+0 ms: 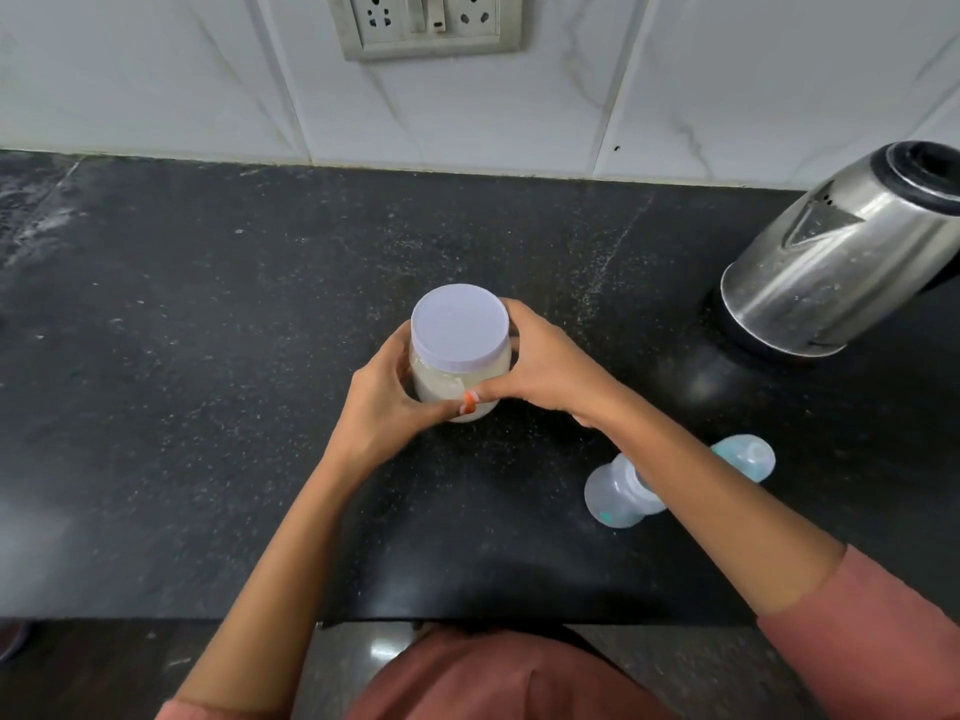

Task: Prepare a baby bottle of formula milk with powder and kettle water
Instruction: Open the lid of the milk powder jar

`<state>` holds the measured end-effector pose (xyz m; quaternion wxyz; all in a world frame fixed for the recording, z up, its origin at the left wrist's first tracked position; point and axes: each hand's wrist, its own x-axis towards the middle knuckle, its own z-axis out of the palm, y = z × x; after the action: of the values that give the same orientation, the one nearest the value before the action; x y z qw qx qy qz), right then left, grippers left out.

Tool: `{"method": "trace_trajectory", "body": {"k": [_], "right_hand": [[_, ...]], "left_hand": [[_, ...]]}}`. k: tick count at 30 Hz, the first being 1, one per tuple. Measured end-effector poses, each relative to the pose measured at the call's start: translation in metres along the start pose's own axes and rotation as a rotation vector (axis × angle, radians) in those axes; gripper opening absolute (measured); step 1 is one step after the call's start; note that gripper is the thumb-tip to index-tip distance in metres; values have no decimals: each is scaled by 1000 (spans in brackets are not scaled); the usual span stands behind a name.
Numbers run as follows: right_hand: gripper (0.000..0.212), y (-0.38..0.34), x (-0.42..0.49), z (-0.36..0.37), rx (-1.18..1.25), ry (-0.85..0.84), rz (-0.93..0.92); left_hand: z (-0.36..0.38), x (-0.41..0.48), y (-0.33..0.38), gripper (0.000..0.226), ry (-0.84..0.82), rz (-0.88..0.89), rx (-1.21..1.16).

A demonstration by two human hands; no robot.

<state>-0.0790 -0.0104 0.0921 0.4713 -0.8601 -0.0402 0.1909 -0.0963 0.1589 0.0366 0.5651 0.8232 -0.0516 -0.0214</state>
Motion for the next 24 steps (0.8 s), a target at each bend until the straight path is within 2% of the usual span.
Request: {"method": "trace_trajectory", "body": {"k": [11,24], "right_hand": [[95,22,-52,49,-31,29,43],[92,30,-59,60,-89,29,19]], "left_hand": [[7,-66,-25,87,-23,-23,0],[13,-77,-40,89,-62,-41,-46]]}}
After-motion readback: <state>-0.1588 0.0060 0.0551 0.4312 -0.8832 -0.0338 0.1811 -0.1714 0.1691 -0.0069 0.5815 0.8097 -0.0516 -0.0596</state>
